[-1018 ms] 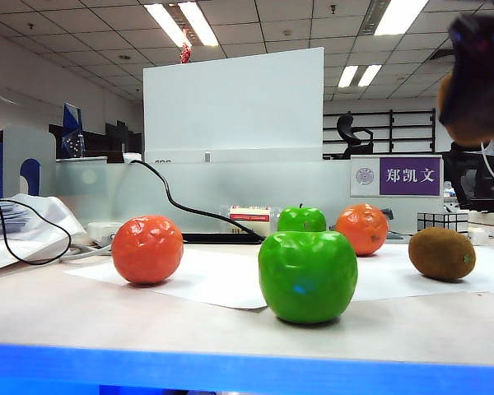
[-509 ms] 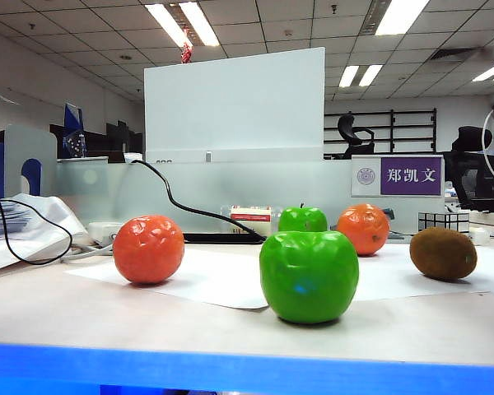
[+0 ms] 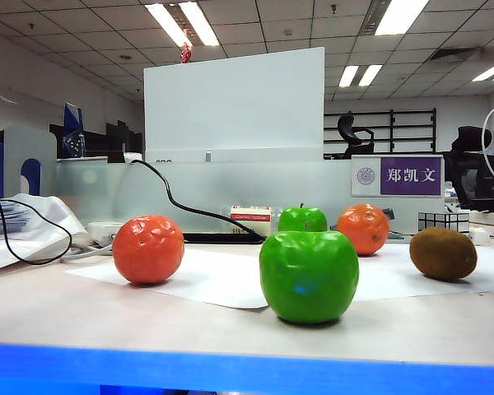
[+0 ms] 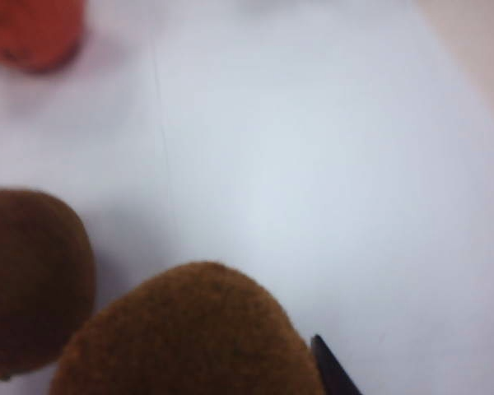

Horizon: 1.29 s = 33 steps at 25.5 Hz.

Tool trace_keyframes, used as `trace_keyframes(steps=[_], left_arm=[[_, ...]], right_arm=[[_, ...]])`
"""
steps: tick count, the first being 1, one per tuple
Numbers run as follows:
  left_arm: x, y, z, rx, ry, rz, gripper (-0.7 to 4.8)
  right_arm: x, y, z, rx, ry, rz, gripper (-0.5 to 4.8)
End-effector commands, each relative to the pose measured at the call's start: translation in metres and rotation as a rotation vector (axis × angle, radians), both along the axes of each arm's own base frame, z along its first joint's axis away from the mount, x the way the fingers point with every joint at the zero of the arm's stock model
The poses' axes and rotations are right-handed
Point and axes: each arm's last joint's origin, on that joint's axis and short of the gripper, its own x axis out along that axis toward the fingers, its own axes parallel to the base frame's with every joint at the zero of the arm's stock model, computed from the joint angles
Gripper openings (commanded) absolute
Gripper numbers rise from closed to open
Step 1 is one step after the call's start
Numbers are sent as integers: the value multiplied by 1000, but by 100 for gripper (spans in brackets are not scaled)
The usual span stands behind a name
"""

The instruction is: Put the same fruits together.

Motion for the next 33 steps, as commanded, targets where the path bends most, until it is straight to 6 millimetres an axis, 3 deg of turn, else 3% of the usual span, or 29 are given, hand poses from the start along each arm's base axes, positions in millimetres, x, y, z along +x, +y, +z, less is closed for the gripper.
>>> trace_keyframes(steps=[1, 24, 26, 29, 33], left_arm=[[0, 0, 2, 5, -15, -2, 479], [0, 0, 1, 5, -15, 0, 479], [0, 0, 1, 5, -15, 0, 479], [0, 0, 1, 1, -15, 16, 479], [0, 1, 2, 0, -15, 21, 479]], right_arm=[[4, 4, -5, 42, 7, 13, -6], [18, 6, -22, 44, -5, 28, -4], [19, 6, -22, 44, -4, 28, 29], [18, 6, -22, 44, -5, 27, 136], [18, 6, -22, 44, -5, 27, 169]])
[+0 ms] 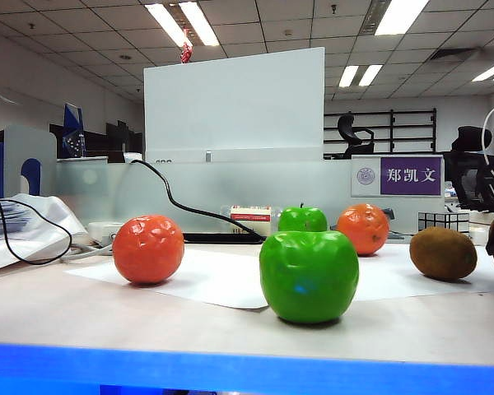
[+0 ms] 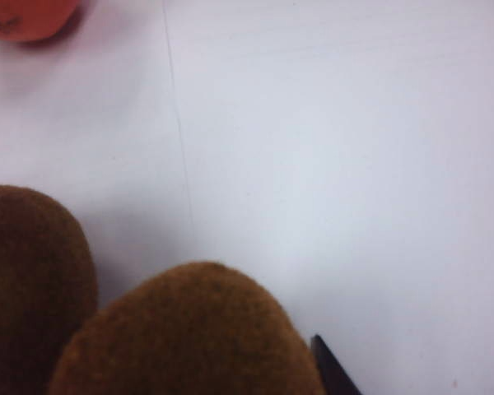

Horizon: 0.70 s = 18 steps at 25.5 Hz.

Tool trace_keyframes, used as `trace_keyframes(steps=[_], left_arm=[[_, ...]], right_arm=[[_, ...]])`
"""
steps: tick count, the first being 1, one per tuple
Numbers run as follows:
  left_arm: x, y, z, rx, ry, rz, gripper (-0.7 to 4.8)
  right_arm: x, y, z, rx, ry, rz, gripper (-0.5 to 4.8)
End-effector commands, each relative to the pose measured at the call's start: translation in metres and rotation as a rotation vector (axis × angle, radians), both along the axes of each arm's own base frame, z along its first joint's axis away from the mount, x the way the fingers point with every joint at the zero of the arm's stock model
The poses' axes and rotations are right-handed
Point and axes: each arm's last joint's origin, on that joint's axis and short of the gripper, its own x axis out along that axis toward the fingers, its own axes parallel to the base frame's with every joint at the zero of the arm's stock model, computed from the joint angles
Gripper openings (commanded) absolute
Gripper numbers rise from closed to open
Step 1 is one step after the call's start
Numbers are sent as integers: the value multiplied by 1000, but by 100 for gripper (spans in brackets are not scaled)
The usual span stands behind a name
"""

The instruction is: Put the same fruits together.

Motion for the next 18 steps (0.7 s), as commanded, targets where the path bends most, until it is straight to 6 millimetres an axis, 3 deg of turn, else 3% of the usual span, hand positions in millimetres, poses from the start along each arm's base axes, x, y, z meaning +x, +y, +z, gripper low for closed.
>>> trace_keyframes(steps=[1, 4, 5, 18], left_arm=[[0, 0, 2, 3, -15, 7, 479], [0, 0, 2, 3, -15, 6, 479], [0, 0, 2, 3, -15, 6, 479], [0, 0, 2, 3, -15, 2, 479]], right_arm=[[2, 0, 3, 2, -24, 2, 207], [2, 0, 3, 2, -26, 3, 324], [2, 0, 3, 2, -26, 3, 342], [10, 1, 19, 61, -193, 13, 374]])
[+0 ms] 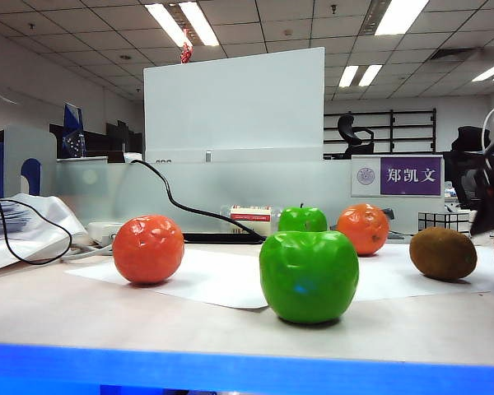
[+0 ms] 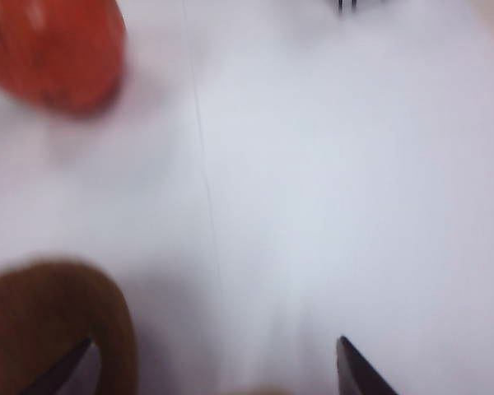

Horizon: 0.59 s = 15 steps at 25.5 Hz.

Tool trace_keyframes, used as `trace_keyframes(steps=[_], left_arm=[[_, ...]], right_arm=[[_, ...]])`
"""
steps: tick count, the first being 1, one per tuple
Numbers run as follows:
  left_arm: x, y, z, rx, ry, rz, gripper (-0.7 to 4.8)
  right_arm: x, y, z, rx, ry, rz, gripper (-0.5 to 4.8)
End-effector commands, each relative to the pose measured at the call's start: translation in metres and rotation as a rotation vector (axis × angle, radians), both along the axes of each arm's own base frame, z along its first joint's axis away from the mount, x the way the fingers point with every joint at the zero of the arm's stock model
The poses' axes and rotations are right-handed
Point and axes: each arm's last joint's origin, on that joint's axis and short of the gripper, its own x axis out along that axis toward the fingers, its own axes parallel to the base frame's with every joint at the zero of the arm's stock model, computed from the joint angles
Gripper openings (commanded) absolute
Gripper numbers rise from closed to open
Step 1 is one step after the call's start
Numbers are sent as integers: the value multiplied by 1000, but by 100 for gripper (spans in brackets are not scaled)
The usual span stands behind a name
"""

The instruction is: Put the same fruits together.

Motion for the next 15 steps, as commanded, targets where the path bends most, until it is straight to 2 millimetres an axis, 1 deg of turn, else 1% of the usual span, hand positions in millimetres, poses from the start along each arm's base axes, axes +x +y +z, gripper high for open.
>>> trace_keyframes(steps=[1, 2, 5, 9, 12, 15], left_arm=[[0, 0, 2, 4, -15, -1, 479], [0, 0, 2, 4, -14, -2, 479], [0, 0, 1, 5, -14, -3, 479], [0, 0, 1, 5, -7, -3, 479], [0, 0, 0, 5, 4, -2, 479], [0, 0, -1, 8, 6, -2, 479]], right_arm=[[7, 1, 14, 28, -110, 14, 376], [9, 1, 17, 31, -120, 22, 387], [18, 2, 30, 38, -163, 52, 479], [30, 11, 47, -14, -226, 119, 479], [44, 22, 61, -46, -249, 172, 479], [61, 31, 70, -49, -269, 203, 479]])
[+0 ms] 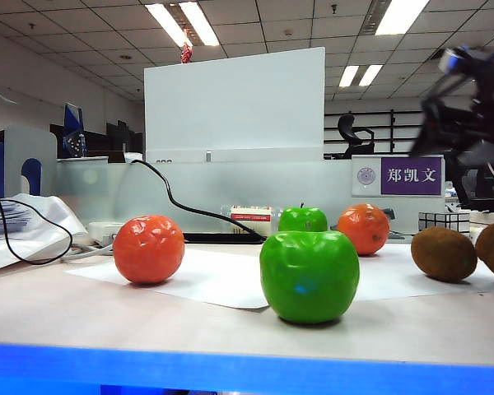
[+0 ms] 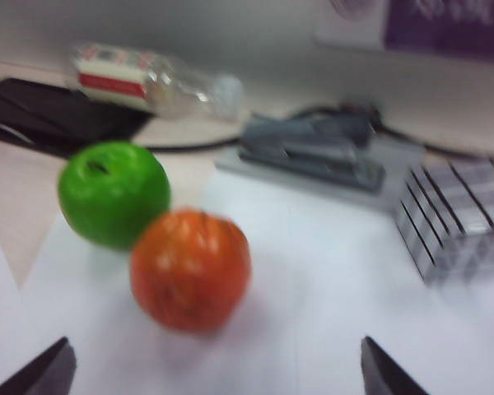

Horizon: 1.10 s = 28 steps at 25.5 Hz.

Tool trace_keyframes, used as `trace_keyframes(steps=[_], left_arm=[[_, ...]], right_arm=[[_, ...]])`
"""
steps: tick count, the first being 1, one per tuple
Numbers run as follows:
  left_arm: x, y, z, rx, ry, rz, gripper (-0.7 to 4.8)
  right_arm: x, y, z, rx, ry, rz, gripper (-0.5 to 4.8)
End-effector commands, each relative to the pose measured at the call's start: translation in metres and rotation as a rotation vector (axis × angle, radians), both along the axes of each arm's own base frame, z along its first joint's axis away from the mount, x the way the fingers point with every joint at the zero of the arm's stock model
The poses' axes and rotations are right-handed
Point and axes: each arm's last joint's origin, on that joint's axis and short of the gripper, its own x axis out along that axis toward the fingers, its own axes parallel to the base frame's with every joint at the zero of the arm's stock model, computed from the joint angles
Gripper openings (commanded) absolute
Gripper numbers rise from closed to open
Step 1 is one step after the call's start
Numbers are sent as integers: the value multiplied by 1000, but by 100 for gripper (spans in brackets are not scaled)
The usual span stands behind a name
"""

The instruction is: Put the same fruits together.

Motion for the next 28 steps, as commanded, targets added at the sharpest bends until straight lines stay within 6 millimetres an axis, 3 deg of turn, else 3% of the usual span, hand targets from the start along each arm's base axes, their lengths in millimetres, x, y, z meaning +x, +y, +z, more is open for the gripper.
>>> trace_keyframes(steps=[1, 12, 22, 28], left_arm=[[0, 0, 0, 8, -5, -2, 479], [0, 0, -1, 7, 14, -1, 479], [1, 0, -2, 7, 25, 1, 479], [1, 0, -2, 7, 25, 0, 479]], right_arm=[[19, 10, 7, -12, -13, 39, 479], [84, 27, -15, -12, 99, 100, 479], [94, 59, -38, -31, 126, 174, 479], [97, 64, -58, -43, 174, 165, 479]])
